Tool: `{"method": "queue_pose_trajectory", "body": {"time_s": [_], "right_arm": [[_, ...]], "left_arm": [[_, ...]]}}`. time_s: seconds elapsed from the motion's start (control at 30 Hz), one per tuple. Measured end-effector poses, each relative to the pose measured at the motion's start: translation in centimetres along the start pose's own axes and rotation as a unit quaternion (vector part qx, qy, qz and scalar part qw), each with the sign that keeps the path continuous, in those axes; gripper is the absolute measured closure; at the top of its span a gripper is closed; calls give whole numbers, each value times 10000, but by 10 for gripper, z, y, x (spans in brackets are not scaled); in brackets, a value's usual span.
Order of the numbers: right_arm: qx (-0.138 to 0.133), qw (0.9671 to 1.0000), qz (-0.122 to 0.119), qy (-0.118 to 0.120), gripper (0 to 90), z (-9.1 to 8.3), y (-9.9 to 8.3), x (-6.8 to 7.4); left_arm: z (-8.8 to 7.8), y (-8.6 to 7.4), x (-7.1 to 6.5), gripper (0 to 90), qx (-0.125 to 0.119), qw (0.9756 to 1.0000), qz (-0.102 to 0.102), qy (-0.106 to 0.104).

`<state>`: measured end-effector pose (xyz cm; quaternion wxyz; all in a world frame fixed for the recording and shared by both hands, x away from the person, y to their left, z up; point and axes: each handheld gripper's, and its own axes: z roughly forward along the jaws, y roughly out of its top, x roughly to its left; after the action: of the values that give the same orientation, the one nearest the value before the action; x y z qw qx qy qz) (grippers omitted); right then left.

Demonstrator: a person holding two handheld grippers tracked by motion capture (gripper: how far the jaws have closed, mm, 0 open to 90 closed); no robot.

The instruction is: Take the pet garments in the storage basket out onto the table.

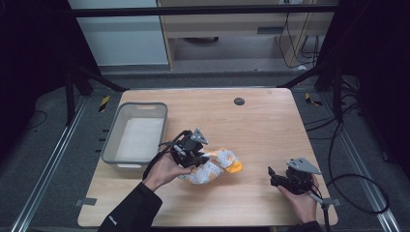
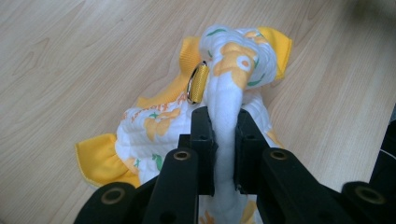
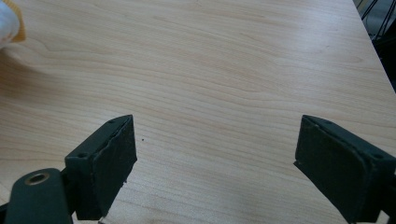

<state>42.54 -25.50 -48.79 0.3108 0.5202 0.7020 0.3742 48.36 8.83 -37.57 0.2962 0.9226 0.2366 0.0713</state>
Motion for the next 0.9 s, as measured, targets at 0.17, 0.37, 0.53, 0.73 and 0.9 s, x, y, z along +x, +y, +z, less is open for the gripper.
{"method": "queue_pose_trajectory", "body": {"time_s": [0.17,0.37,0.53,0.73,0.9], "right_arm": [[-2,10000,4,0,124,0,0,0],[24,10000,-6,-4,124,0,0,0],[19,10000,-10,0,124,0,0,0],[35,10000,-21,7,124,1,0,0],[49,10000,-8,12,124,1,0,1]], "left_arm": [[11,-5,-5,808,43,9999,79,-109],[23,-10,-8,793,95,9997,130,-209],[30,-13,-10,745,149,9993,116,-327],[33,-16,-11,648,190,9991,130,-352],[33,-20,-14,569,181,9993,179,-289]]}}
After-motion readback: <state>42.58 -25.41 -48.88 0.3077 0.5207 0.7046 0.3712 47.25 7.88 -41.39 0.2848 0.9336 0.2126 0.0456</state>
